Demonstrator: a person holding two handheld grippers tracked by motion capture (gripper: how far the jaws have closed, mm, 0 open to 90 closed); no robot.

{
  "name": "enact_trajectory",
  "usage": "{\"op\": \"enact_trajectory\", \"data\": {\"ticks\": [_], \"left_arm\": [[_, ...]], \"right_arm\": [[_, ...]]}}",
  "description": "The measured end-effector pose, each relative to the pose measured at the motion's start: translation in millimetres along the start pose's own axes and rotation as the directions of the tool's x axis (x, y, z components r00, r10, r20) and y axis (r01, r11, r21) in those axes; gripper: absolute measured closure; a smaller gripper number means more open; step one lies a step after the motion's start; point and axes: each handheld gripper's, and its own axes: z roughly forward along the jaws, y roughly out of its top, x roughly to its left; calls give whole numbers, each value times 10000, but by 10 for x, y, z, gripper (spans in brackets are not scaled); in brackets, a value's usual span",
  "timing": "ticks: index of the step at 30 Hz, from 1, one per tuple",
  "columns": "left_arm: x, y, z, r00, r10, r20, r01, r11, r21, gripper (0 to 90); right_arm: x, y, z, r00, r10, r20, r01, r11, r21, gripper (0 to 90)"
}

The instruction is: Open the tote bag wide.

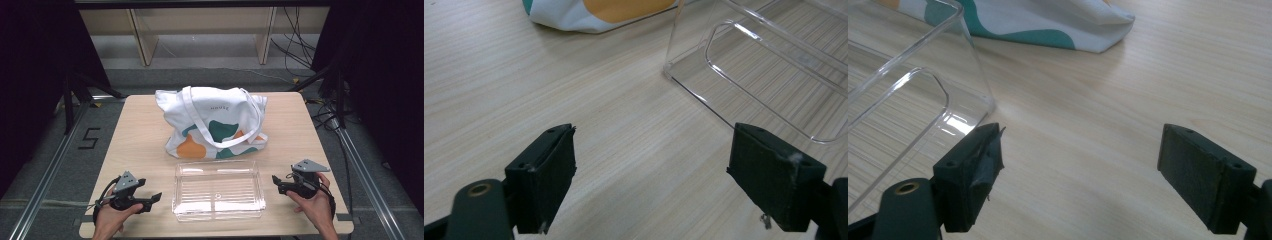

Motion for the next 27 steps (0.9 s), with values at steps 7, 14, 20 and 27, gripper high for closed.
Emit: {"op": "enact_trajectory", "data": {"ticks": [7, 14, 20, 27], "left_arm": [[29, 8, -17, 9995, 291, -95, -289, 9994, 215, 182], [21, 9, -11, 9997, 77, -224, -75, 9999, 86, 188], [16, 11, -10, 9998, 38, -186, -37, 10000, 11, 192], [33, 13, -19, 9993, 355, -111, -352, 9991, 248, 192]], "right_arm": [[-35, 30, 15, 9986, -526, 32, 527, 9984, -200, 194], [-54, 142, -9, 9986, -515, 126, 520, 9976, -465, 208], [-51, 289, -37, 9980, -631, 8, 630, 9954, -719, 221], [-27, 560, -69, 9938, -1091, 196, 1106, 9863, -1227, 223]]}}
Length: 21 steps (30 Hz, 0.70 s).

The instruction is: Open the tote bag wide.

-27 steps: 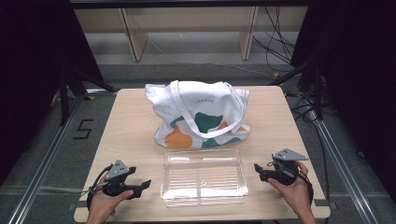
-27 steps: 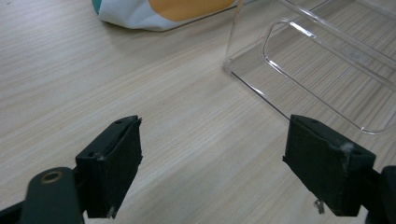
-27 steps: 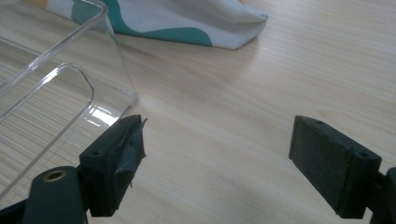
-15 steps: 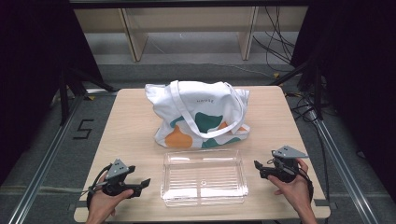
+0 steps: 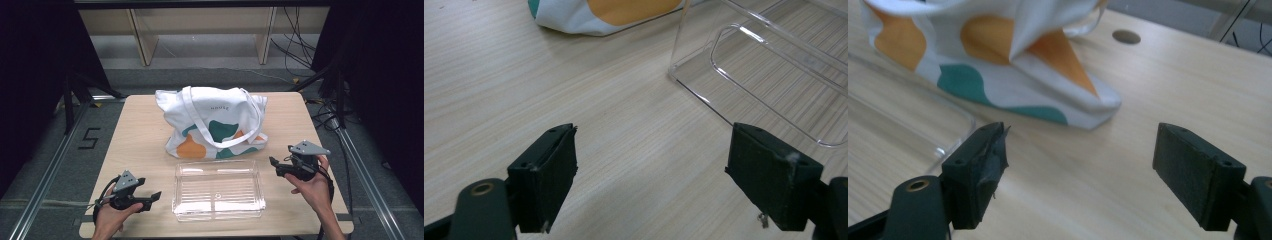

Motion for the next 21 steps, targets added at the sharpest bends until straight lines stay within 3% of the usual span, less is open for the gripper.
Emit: {"op": "enact_trajectory", "data": {"ticks": [2, 5, 7, 8, 10, 12, 13, 14, 15, 21], "left_arm": [[-20, -1, 11, 9996, -278, -43, 277, 9994, -183, 192], [-10, -3, 10, 9998, -177, -81, 176, 9997, -152, 192], [-11, -5, 11, 9998, -192, -67, 191, 9997, -163, 192], [-23, -5, 9, 9991, -402, -108, 400, 9991, -128, 192], [-6, -3, 6, 9998, -173, -131, 171, 9998, -127, 192], [-7, -4, 4, 9997, -232, -95, 231, 9996, -134, 193], [14, -2, -10, 10000, 38, -71, -37, 10000, 43, 192], [10, -2, -8, 10000, -5, -81, 5, 10000, 1, 192], [-15, -3, 8, 9995, -318, -53, 316, 9992, -227, 192], [-10, -1, 6, 9999, -166, -7, 166, 9998, -135, 193]], "right_arm": [[2, 99, -2, 9999, -167, 19, 167, 9998, -82, 219], [19, 245, 17, 9995, -302, -13, 301, 9988, -386, 199], [36, 345, 11, 9992, -359, -166, 355, 9990, -261, 192], [44, 386, 20, 9992, -382, -148, 376, 9987, -354, 190], [47, 473, 32, 9986, -498, -162, 490, 9977, -466, 188], [64, 543, 50, 9986, -479, -230, 466, 9975, -533, 188], [66, 580, 69, 9982, -564, -216, 551, 9968, -587, 188], [64, 606, 75, 9980, -573, -265, 558, 9969, -557, 188], [68, 618, 96, 9983, -561, -186, 547, 9962, -680, 186], [95, 724, 174, 9979, -590, -267, 575, 9970, -516, 186]]}}
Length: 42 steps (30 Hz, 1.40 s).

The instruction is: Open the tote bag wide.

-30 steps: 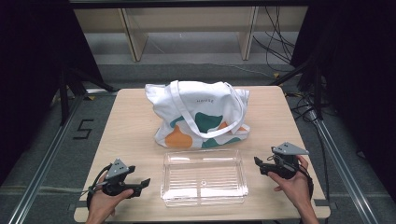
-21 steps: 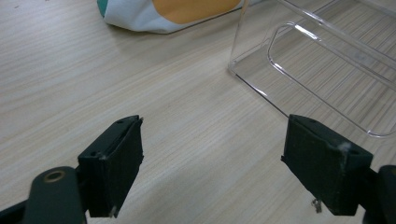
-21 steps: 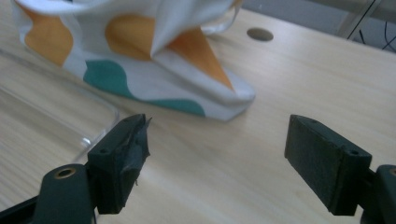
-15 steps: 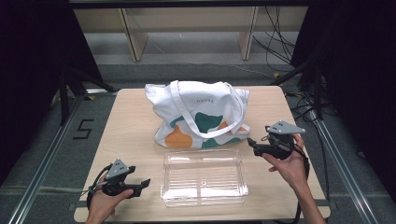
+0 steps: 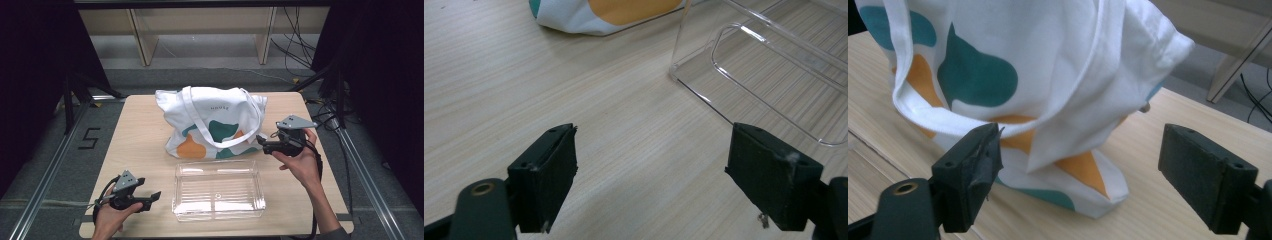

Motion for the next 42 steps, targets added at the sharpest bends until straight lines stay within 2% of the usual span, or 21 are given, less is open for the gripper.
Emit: {"op": "enact_trajectory", "data": {"ticks": [2, 4, 5, 6, 14, 15, 16, 18, 19, 20, 23, 25, 26, 27, 30, 32, 33, 35, 38, 40, 42], "left_arm": [[-16, -2, 7, 9996, -289, -40, 289, 9996, -62, 193], [-3, 2, -2, 10000, -88, -15, 88, 10000, 7, 193], [-4, 1, -4, 10000, -98, -15, 98, 10000, 12, 193], [-5, -3, 1, 9998, -190, 10, 190, 9998, -48, 193], [2, 2, -2, 10000, 34, 33, -34, 10000, -17, 194], [22, 5, -21, 9994, 336, 56, -338, 9991, 250, 195], [6, 0, -2, 10000, 43, 57, -43, 10000, -27, 196], [2, -1, 7, 9999, -116, 46, 116, 9998, -140, 196], [28, 1, -13, 9997, 237, 30, -237, 9996, 154, 196], [7, -3, 8, 10000, -68, 46, 68, 9999, -81, 196], [-9, -1, 11, 9997, -221, 55, 222, 9997, -59, 196], [15, 3, -4, 9996, 257, 72, -258, 9996, 120, 197], [15, 5, -7, 9997, 248, 37, -248, 9996, 165, 197], [0, 3, 9, 10000, -5, 53, 5, 10000, -73, 197], [-8, -3, 10, 9998, -212, 44, 212, 9998, -66, 197], [5, 0, 9, 9999, -130, 8, 130, 9999, 11, 197], [-4, 2, 11, 9998, -181, 119, 182, 9998, -87, 197], [-12, 5, 12, 9997, -70, 247, 72, 9999, -77, 200], [0, 6, 11, 9998, 66, 177, -65, 10000, -64, 201], [30, 6, -11, 9991, 380, 205, -383, 9991, 160, 201], [29, 4, -13, 9992, 337, 198, -339, 9994, 103, 202]], "right_arm": [[-13, 50, 31, 9998, -212, -31, 212, 9997, -89, 195], [-7, 91, 51, 10000, -1, -12, 1, 9999, -135, 201], [-32, 126, 69, 9998, -173, -79, 171, 9996, -241, 216], [-21, 147, 90, 10000, 26, -73, -29, 9992, -400, 223], [-89, 319, 236, 9995, -270, -161, 264, 9989, -394, 280], [-73, 329, 245, 9997, -141, -200, 132, 9989, -458, 292], [-86, 351, 249, 9992, -306, -265, 293, 9985, -469, 307], [-67, 381, 282, 9993, -257, -258, 241, 9979, -599, 332], [-81, 397, 282, 9987, -395, -308, 379, 9980, -506, 342], [-73, 401, 289, 9992, -277, -296, 261, 9983, -528, 360], [-92, 414, 321, 9984, -467, -324, 443, 9965, -702, 379], [-73, 416, 355, 9988, -254, -417, 221, 9966, -794, 383], [-86, 426, 367, 9980, -349, -525, 312, 9970, -702, 398], [-82, 428, 387, 9982, -420, -435, 382, 9956, -854, 430], [-61, 436, 399, 9974, -438, -568, 405, 9975, -580, 529], [-86, 440, 406, 9953, -867, -441, 842, 9949, -555, 647], [-79, 436, 407, 9962, -832, -268, 812, 9944, -682, 681], [-75, 438, 354, 9951, -821, -546, 792, 9954, -540, 761], [-73, 451, 255, 9895, -1409, -323, 1375, 9864, -901, 865], [-47, 467, 179, 9851, -1670, -402, 1624, 9817, -998, 877], [3, 477, 113, 9793, -1983, -420, 1944, 9775, -825, 881]]}}
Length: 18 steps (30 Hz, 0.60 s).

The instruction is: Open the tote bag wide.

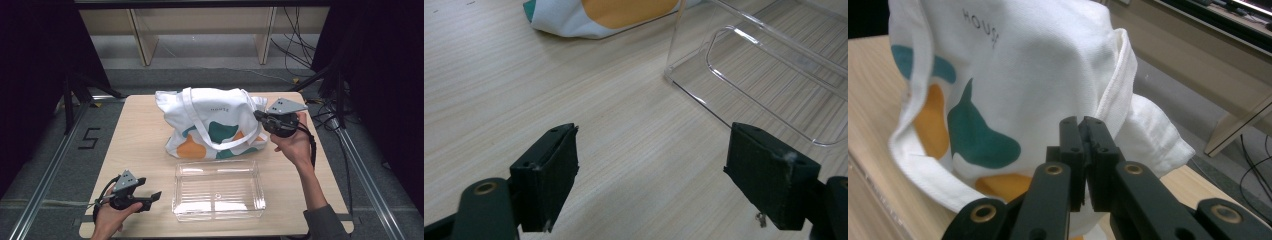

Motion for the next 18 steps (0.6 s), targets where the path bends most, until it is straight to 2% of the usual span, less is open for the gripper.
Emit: {"op": "enact_trajectory", "data": {"ticks": [2, 3, 4, 5, 6, 7, 8, 11, 12, 14, 15, 18], "left_arm": [[-11, -6, 19, 10000, -28, -72, 28, 10000, -70, 202], [-20, 0, 24, 9999, -170, 2, 170, 9999, 22, 202], [-29, -2, 33, 9998, -220, 7, 220, 9997, -59, 202], [-47, -5, 40, 9990, -450, 30, 450, 9989, -142, 202], [-10, 4, 8, 9998, 194, 17, -194, 9996, 197, 204], [-10, 3, 10, 9998, 175, 4, -175, 9997, 163, 205], [-35, -3, 32, 9997, -262, -5, 262, 9996, -110, 205], [-21, -1, 28, 9998, -182, 3, 182, 9998, -42, 205], [-31, -5, 35, 9997, -256, 28, 256, 9994, -212, 205], [-29, -3, 27, 9998, -212, 5, 212, 9996, -177, 205], [-29, -3, 27, 9998, -208, 0, 208, 9996, -185, 205], [-28, -4, 26, 9998, -205, -13, 205, 9996, -177, 207]], "right_arm": [[6, 6, -22, 9998, 9, -204, -5, 9998, 221, 881], [-4, 2, -23, 9999, 53, -124, -51, 9998, 181, 883], [-21, -3, -12, 9999, -158, -30, 158, 9999, 35, 884], [-15, -8, -8, 9999, -110, -10, 111, 9999, 53, 885], [8, -11, -10, 9998, 119, -173, -116, 9998, 154, 885], [25, -2, -23, 9989, 264, -383, -256, 9995, 204, 885], [34, 10, -33, 9991, 200, -364, -198, 9998, 65, 886], [93, 96, -116, 9993, -240, -270, 233, 9994, -238, 888], [101, 116, -132, 9982, -525, -273, 515, 9980, -362, 888], [176, 141, -168, 9965, -669, -492, 656, 9975, -262, 889], [206, 126, -158, 9950, -816, -578, 815, 9967, -47, 889], [231, 46, -97, 9968, -564, -558, 582, 9978, 309, 889]]}}
